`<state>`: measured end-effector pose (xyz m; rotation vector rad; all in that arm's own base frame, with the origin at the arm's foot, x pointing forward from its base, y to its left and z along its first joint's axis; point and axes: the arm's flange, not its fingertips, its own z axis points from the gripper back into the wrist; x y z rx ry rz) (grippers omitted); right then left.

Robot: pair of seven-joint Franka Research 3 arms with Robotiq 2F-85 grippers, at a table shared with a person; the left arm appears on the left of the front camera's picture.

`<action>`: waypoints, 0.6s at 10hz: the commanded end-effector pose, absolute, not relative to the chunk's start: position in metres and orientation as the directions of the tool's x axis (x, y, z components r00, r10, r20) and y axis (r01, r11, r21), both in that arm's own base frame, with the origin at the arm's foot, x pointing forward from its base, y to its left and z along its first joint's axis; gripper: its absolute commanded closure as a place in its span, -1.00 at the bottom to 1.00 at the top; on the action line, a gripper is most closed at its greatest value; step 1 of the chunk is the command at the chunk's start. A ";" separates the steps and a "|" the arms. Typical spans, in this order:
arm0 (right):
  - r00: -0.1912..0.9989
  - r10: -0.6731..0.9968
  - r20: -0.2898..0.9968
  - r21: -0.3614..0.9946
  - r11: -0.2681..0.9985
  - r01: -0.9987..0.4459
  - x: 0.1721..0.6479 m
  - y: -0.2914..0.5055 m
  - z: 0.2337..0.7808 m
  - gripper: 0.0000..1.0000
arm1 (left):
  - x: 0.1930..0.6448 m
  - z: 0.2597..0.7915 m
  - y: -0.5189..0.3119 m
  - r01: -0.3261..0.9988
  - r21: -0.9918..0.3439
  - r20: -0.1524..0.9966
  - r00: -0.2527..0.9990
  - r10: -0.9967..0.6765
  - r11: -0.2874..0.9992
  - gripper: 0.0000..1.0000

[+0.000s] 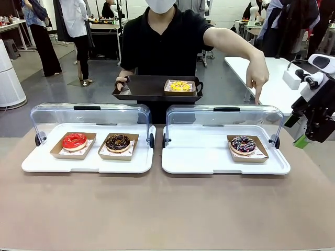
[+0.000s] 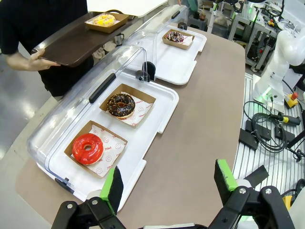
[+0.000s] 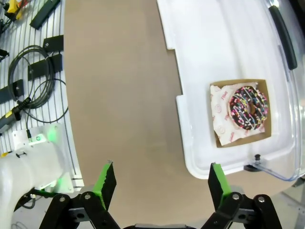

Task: Provide the desired donut to the person.
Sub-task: Pick up and lift the Paper togo box containing the Donut pointed at by the person.

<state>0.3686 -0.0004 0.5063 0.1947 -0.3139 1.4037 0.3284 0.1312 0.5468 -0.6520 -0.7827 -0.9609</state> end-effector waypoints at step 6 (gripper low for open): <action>0.135 0.971 0.195 -0.159 0.167 -0.973 0.382 0.041 0.473 -1.00 | 0.328 0.546 0.132 0.897 -0.132 0.830 0.332 -0.449 0.421 -1.00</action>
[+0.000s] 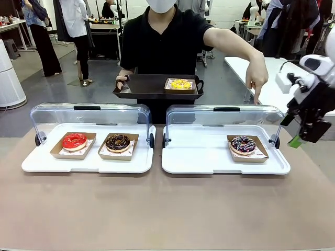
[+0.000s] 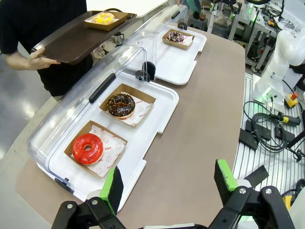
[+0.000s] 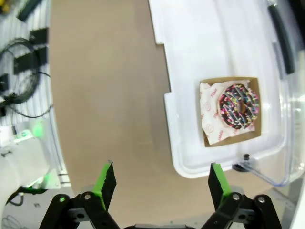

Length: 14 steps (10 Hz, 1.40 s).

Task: Provide the desired donut to the person.
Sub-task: Pick up and lift the Paper togo box containing the Donut pointed at by the person.

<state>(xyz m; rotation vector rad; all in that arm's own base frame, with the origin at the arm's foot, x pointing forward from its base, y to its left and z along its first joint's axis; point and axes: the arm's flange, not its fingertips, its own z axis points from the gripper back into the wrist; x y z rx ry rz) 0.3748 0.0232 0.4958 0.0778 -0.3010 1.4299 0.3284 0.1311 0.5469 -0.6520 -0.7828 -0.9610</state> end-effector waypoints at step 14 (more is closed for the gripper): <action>0.117 0.986 0.116 -0.081 0.127 -0.989 0.447 0.058 0.383 -1.00 | 0.328 0.546 0.132 0.897 -0.132 0.830 0.332 -0.449 0.421 -1.00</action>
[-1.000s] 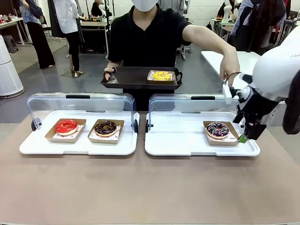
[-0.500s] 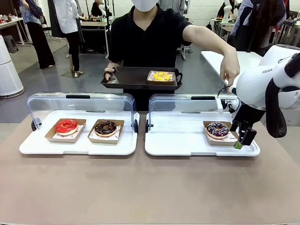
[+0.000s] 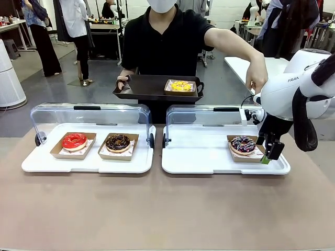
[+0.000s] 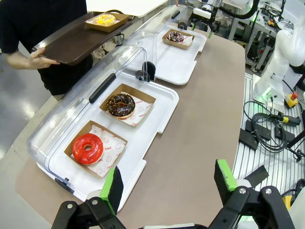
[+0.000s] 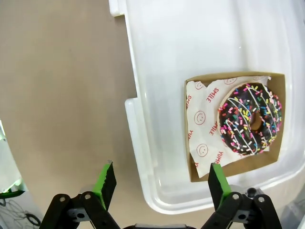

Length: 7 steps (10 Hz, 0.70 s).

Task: Provide the desired donut to the person.
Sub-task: Pick up and lift the Paper togo box containing the Donut pointed at by the person.

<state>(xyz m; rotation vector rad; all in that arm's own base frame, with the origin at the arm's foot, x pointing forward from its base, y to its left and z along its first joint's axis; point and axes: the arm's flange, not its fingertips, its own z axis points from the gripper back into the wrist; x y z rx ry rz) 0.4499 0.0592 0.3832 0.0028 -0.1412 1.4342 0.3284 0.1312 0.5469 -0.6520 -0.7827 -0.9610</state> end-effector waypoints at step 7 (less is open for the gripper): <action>0.124 0.988 0.088 -0.098 0.132 -0.986 0.472 0.051 0.363 -1.00 | 0.328 0.546 0.132 0.897 -0.132 0.830 0.332 -0.449 0.421 -1.00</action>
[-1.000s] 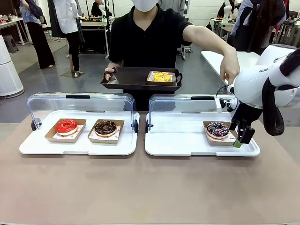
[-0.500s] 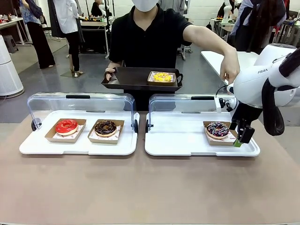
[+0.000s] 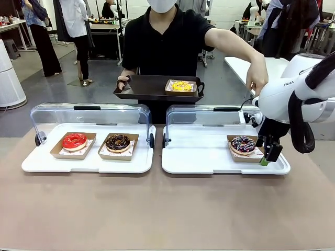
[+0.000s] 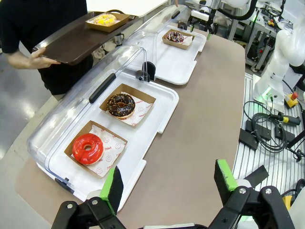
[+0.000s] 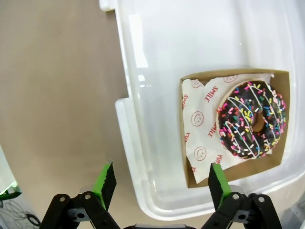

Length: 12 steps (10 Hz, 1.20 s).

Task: Provide the desired donut to the person.
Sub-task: Pick up and lift the Paper togo box containing the Donut pointed at by the person.

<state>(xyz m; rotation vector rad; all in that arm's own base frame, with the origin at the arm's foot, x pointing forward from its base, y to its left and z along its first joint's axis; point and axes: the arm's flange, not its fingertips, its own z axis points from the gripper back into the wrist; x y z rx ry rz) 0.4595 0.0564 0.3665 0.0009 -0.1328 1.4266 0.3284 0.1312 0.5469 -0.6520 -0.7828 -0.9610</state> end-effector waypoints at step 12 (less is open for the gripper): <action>0.153 0.984 0.091 -0.029 0.156 -0.987 0.509 0.034 0.331 -1.00 | 0.328 0.546 0.132 0.897 -0.132 0.830 0.332 -0.449 0.421 -1.00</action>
